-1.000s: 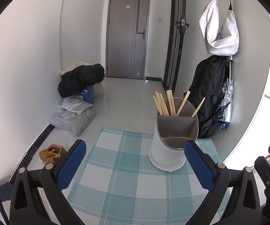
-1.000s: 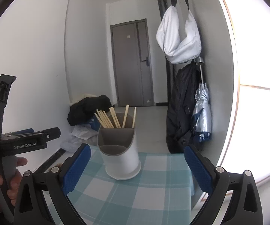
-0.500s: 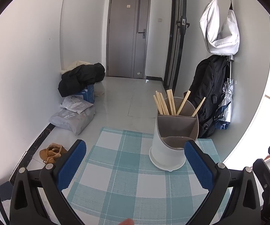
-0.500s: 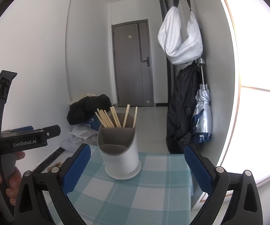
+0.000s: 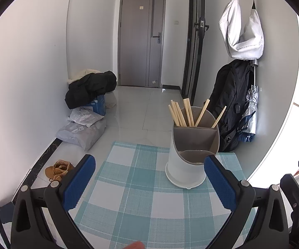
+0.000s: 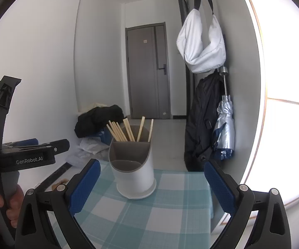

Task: Organize utensils

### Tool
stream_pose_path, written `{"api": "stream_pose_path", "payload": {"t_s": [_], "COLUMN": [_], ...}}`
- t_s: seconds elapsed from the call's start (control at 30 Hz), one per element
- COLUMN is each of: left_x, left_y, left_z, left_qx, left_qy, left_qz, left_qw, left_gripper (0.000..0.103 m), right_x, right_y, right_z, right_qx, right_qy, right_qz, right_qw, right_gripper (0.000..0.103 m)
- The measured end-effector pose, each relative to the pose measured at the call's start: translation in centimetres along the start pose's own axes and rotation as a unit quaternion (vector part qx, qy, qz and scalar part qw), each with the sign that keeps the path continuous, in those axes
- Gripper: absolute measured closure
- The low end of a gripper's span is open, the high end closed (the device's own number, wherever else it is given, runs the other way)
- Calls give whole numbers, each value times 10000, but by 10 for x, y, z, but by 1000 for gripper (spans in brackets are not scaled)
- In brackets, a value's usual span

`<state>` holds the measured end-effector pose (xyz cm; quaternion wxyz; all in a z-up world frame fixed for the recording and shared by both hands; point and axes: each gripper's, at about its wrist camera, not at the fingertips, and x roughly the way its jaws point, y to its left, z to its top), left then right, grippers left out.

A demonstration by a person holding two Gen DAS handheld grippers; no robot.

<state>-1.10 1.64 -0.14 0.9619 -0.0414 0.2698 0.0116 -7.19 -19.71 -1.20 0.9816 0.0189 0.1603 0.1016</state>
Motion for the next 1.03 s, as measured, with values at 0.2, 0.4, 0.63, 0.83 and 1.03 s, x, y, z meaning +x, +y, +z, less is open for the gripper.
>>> {"api": "stream_pose_path", "payload": {"t_s": [0.2,0.4,0.63,0.83,1.03], "left_x": [0,2,4,5,9], "left_y": [-4,-5,-6,-6,-5], "left_z": [-1,-2,-2,-3,-5], "left_qx": [97,112,92,91,67], "left_qy": [-1,14,54,48,178], "left_qz": [-1,0,104,110,90], "left_qw": [10000,9999,9999,9999,9998], "left_gripper": [1,1,1,1,1], "right_x": [0,0,-2,-2,0], "right_y": [0,-2,-4,-2,-1], "right_z": [0,0,1,1,0], "right_qx": [-15,6,91,64,56], "right_qy": [4,0,-3,-1,37], "right_qz": [-4,-32,-32,-39,-33], "right_qw": [10000,10000,10000,10000,10000], "right_gripper": [2,2,2,2,2]}}
